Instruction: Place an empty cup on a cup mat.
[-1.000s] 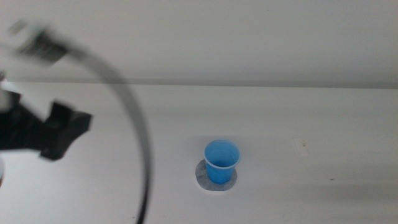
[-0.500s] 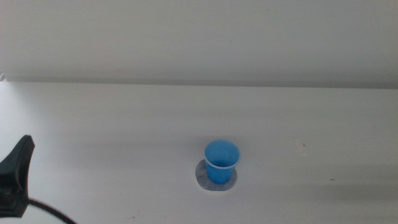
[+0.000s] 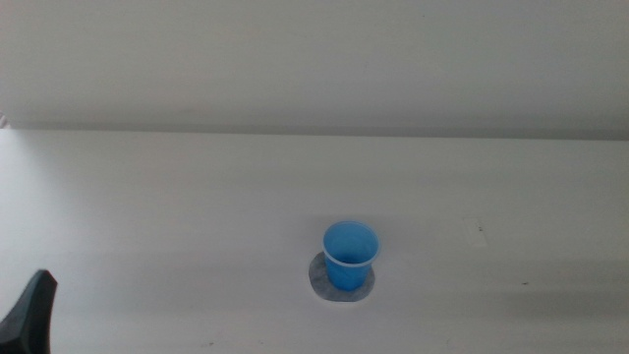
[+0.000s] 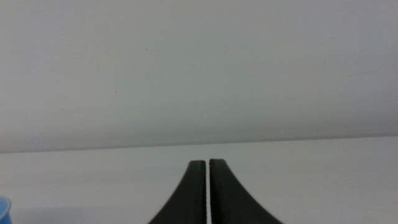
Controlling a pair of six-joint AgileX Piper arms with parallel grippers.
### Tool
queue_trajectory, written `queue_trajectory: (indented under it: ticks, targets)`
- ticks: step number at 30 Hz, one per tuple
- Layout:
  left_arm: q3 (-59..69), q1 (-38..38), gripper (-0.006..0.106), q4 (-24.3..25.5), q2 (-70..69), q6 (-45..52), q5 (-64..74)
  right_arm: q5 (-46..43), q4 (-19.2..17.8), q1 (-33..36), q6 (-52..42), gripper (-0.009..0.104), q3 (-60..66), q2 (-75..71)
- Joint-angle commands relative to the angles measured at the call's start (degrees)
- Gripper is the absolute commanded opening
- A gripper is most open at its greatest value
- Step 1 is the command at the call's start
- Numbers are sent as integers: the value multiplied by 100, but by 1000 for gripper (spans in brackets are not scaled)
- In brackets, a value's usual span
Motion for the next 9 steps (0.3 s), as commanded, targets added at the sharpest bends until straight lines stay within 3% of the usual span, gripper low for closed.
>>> queue_trajectory:
  ticks: [1,9]
  targets:
    - [233,9,94,25,-238,-143,198,-32,-57,14,-6,-2,199,-207]
    - [233,9,94,25,-238,-143,164,-32,-57,14,-6,-2,199,-207]
